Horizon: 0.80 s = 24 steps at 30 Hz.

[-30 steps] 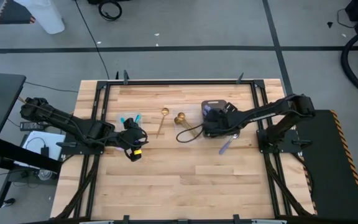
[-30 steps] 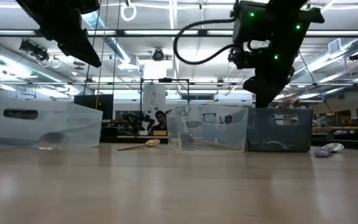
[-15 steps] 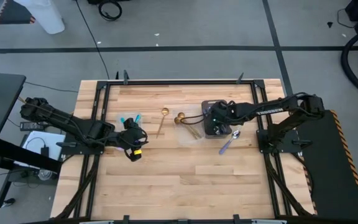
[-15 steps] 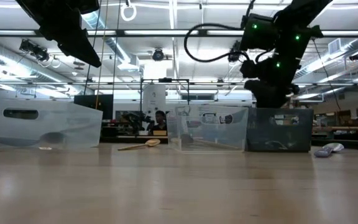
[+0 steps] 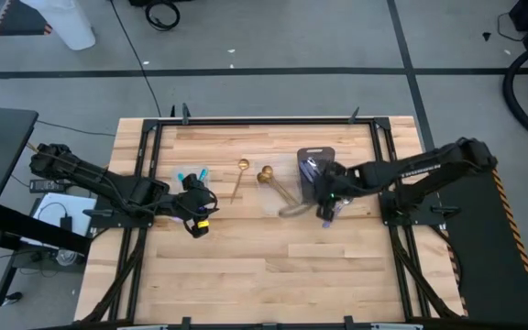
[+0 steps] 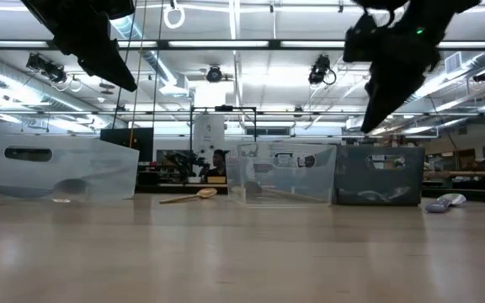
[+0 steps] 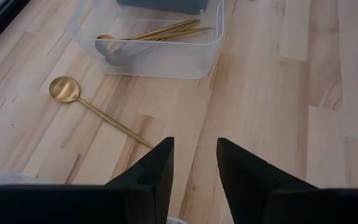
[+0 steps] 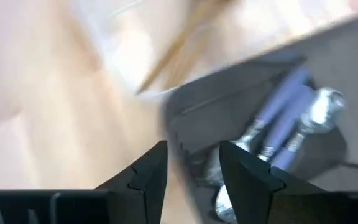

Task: Sort silverware by color (type)
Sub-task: Put the purple spoon into the black bin

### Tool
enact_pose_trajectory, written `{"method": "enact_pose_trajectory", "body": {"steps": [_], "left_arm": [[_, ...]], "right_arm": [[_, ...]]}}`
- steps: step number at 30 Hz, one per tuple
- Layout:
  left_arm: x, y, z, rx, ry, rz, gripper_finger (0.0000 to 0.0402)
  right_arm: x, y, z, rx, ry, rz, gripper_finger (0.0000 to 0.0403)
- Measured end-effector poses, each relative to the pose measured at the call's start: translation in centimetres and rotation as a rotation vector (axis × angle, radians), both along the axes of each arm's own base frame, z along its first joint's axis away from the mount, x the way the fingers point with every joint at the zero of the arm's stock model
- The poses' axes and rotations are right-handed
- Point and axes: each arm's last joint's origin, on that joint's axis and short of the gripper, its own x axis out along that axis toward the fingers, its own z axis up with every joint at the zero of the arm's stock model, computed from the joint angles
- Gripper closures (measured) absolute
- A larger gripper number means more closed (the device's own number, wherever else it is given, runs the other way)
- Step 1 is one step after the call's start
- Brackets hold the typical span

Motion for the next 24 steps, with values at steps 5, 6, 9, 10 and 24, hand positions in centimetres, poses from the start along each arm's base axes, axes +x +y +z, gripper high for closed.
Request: {"method": "enact_pose_trajectory", "body": {"steps": [5,6,9,10,24], "left_arm": [[0.0,0.0,0.0,-0.013,-0.004,0.013,0.0271],[0.0,0.0,0.0,-0.014,-0.004,0.013,0.0271],[0.0,0.0,0.0,-0.014,-0.005,0.013,0.0271],[0.0,0.0,0.0,-0.014,-0.005,0.013,0.0271],[0.0,0.0,0.0,-0.004,-0.005,0.001,0.0271]], "right_arm": [[-0.3,2.7,-0.1,-0.012,0.027,0.191,0.0255],[-0.4,3.2,-0.2,-0.009,0.029,0.210,0.0256],[-0.7,4.3,-0.3,0.029,0.025,0.234,0.0256],[-0.8,4.6,-0.5,0.044,0.023,0.241,0.0256],[-1.4,6.6,-4.9,0.102,0.243,0.126,0.0264]]}}
